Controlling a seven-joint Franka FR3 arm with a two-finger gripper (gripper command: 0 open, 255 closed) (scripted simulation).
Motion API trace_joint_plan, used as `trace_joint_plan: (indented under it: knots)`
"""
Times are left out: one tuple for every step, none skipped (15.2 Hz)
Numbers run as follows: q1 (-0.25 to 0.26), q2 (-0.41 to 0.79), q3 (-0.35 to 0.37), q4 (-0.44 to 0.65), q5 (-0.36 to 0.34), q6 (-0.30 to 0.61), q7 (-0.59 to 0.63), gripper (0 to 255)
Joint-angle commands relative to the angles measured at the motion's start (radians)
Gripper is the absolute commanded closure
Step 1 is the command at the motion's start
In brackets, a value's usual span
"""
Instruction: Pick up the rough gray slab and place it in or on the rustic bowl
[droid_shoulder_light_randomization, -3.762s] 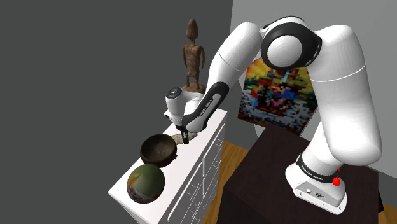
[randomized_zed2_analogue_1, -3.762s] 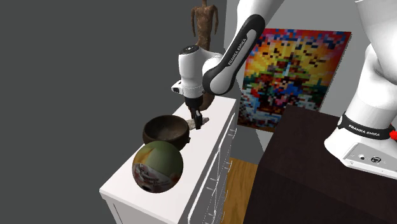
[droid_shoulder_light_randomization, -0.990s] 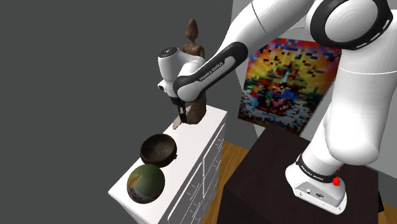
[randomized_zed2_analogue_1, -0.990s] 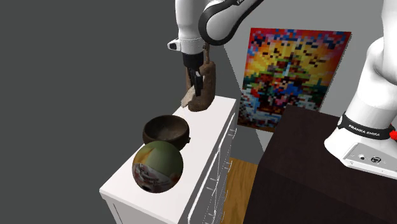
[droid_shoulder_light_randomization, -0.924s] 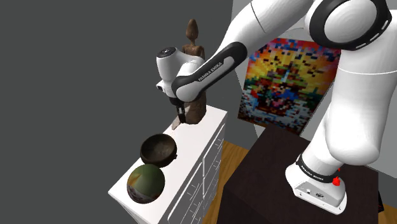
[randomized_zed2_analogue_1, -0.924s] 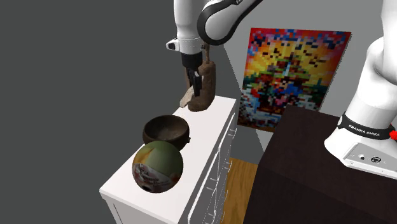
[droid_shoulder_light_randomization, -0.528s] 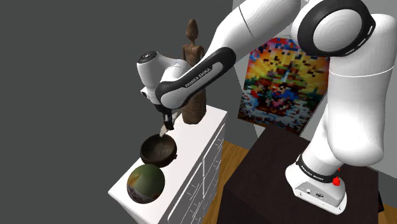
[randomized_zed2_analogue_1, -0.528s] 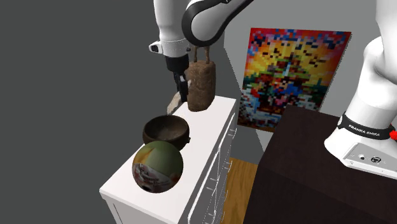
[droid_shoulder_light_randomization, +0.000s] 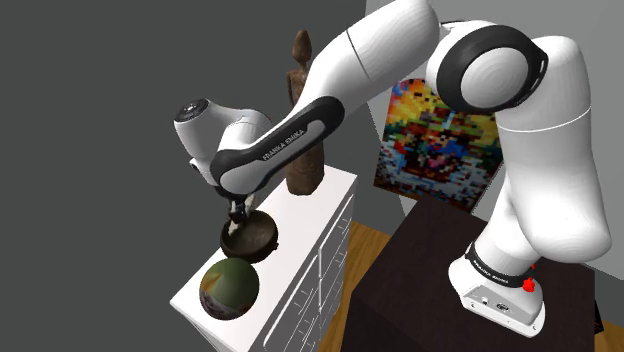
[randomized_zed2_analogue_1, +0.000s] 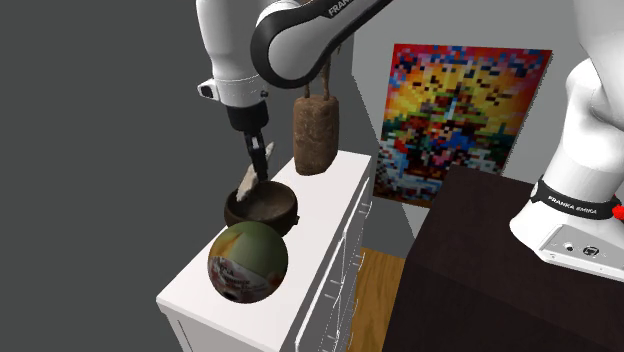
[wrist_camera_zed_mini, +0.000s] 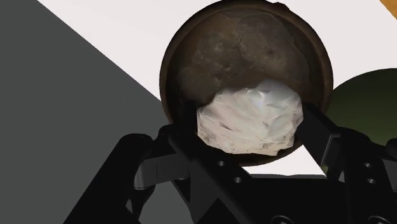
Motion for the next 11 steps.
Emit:
trace_joint_plan:
  knots:
    - [0.004, 0.018, -0.003, 0.003, -0.006, 0.015, 0.008, 255]
    - [0.005, 0.025, -0.004, 0.000, -0.008, 0.024, 0.011, 255]
    - [0.006, 0.032, -0.005, -0.003, -0.011, 0.034, 0.014, 255]
    - [0.007, 0.040, -0.007, -0.005, -0.014, 0.043, 0.016, 255]
    - [0.007, 0.047, -0.009, -0.008, -0.016, 0.053, 0.019, 255]
    - [0.008, 0.055, -0.010, -0.010, -0.019, 0.062, 0.022, 255]
    - [0.009, 0.062, -0.012, -0.012, -0.022, 0.071, 0.024, 255]
    - [0.010, 0.070, -0.013, -0.013, -0.025, 0.080, 0.027, 255]
    - [0.011, 0.078, -0.015, -0.015, -0.027, 0.090, 0.030, 255]
    - [0.012, 0.086, -0.017, -0.016, -0.030, 0.099, 0.032, 255]
    - [0.012, 0.089, -0.017, -0.016, -0.031, 0.102, 0.033, 255]
